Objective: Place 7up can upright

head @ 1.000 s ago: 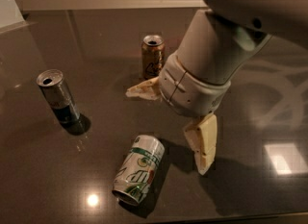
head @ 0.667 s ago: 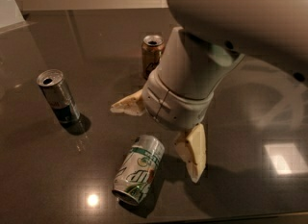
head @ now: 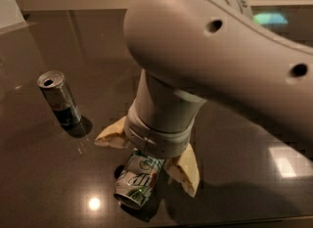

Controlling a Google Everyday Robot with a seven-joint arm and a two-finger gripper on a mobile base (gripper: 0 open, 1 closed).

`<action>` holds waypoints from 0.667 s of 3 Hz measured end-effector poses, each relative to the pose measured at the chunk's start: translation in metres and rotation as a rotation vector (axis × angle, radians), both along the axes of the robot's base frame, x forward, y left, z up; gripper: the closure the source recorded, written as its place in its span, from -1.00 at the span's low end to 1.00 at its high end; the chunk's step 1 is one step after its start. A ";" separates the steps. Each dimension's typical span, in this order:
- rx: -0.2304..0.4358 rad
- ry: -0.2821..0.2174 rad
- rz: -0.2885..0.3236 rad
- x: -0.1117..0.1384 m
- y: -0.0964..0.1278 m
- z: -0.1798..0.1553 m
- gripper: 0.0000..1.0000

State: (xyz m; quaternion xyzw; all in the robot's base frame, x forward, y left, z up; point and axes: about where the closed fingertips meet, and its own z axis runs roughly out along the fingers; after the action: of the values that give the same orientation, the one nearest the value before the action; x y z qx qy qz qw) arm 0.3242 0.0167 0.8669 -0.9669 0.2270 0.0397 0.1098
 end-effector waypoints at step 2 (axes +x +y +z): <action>-0.078 -0.045 0.112 -0.002 0.005 -0.031 -0.70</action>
Offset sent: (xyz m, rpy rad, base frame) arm 0.0006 0.0025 -0.0523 -0.1259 -0.0433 0.1564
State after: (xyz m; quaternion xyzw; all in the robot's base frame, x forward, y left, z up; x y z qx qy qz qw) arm 0.3221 0.0216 0.8364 -0.9823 0.1712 0.0152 0.0748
